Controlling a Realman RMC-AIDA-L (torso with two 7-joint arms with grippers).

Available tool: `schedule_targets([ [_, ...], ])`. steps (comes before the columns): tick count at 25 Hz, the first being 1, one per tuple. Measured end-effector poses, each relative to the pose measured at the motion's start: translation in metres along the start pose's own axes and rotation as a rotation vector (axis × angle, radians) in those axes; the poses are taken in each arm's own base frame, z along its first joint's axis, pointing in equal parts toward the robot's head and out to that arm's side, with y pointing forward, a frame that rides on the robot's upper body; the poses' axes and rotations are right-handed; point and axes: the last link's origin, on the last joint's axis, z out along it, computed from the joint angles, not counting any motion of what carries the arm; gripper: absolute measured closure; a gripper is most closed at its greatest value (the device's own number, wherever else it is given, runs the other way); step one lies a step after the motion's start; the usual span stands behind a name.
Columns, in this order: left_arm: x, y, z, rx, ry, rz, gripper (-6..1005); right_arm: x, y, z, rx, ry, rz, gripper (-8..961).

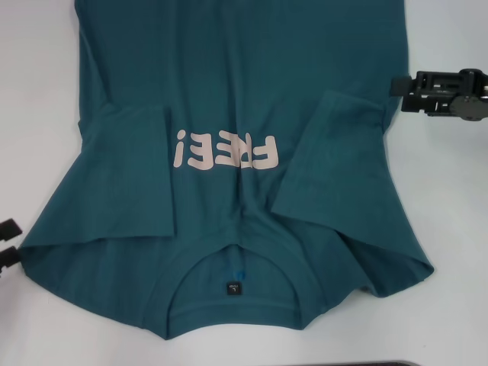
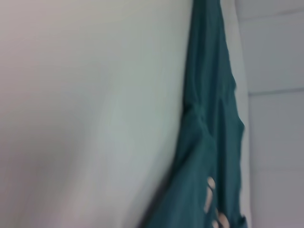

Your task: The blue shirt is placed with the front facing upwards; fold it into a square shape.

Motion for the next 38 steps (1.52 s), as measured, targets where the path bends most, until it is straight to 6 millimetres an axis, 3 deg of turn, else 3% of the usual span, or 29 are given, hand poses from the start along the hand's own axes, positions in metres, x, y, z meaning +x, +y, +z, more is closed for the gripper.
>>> schedule_targets([
  [12,0.016,0.006,0.022,0.021,0.027,0.164,373,-0.002,0.002,0.001,-0.005,-0.005,-0.003,160],
  [38,0.013,-0.005,0.01,0.077,0.057,0.151,372,-0.002,0.001,0.001,-0.008,-0.016,0.002,160],
])
